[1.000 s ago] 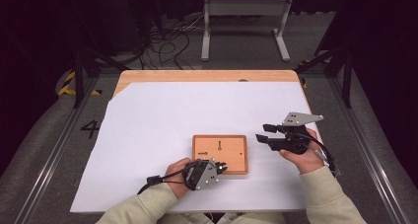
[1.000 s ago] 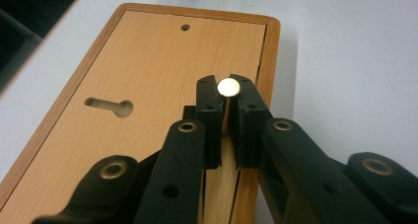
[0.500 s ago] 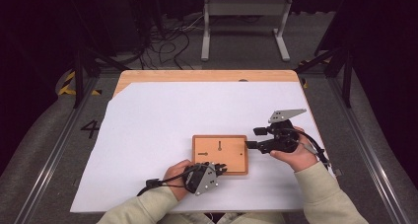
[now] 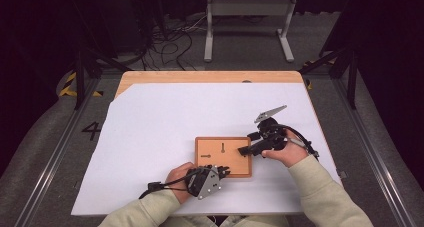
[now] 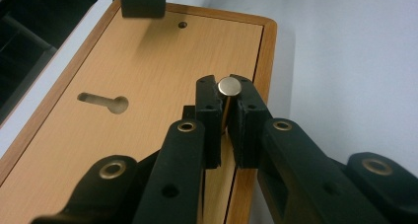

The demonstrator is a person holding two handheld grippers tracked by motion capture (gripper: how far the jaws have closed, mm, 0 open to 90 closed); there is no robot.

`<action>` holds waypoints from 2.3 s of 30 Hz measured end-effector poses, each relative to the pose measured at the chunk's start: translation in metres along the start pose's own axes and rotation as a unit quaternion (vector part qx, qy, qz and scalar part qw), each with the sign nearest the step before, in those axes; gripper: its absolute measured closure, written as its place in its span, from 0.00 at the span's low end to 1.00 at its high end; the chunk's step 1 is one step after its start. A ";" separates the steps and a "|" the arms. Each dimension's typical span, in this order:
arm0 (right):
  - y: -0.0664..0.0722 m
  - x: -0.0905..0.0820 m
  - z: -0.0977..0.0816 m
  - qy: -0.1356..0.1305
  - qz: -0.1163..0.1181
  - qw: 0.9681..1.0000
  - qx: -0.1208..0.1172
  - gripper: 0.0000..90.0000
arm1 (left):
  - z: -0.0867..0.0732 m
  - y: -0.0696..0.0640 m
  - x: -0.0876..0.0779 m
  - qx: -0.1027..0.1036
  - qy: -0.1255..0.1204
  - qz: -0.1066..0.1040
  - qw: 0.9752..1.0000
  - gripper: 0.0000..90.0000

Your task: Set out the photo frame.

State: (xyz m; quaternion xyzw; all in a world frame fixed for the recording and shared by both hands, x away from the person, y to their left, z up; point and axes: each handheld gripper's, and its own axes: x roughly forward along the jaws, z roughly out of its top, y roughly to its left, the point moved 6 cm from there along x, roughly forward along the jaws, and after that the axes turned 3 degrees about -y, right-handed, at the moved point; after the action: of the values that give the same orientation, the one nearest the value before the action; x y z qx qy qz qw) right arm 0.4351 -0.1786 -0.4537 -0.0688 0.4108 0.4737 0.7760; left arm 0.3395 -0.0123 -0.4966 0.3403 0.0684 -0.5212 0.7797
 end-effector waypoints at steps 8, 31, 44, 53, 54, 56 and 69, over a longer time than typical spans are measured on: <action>0.000 0.018 0.001 0.023 0.019 1.000 0.008 0.24 | 0.000 0.000 0.000 -0.002 -0.001 0.003 1.000 0.93; -0.001 0.025 -0.003 0.054 0.090 0.993 0.049 0.38 | 0.002 0.010 -0.016 -0.064 -0.026 -0.039 0.997 0.66; 0.009 0.006 -0.001 0.054 0.113 0.992 0.015 0.57 | 0.012 0.050 -0.073 -0.166 -0.122 -0.018 0.978 0.48; 0.019 -0.001 0.000 0.063 0.111 0.991 -0.034 0.61 | 0.000 0.075 -0.095 -0.200 -0.134 0.030 0.970 0.48; 0.021 -0.003 0.000 0.066 0.110 0.991 -0.044 0.62 | -0.001 0.078 -0.097 -0.205 -0.140 0.039 0.968 0.48; 0.025 -0.006 -0.001 0.071 0.108 0.990 -0.059 0.64 | -0.003 0.082 -0.100 -0.215 -0.145 0.042 0.965 0.48; 0.046 -0.019 -0.007 0.085 0.130 0.979 -0.132 0.76 | -0.023 0.101 -0.114 -0.252 -0.144 0.083 0.953 0.48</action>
State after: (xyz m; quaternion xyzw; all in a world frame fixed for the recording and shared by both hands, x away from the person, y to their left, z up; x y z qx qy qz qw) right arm 0.3910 -0.1700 -0.4324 -0.1563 0.4144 0.6133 0.6539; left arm 0.3808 0.1117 -0.4156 0.0582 0.0562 -0.4640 0.8821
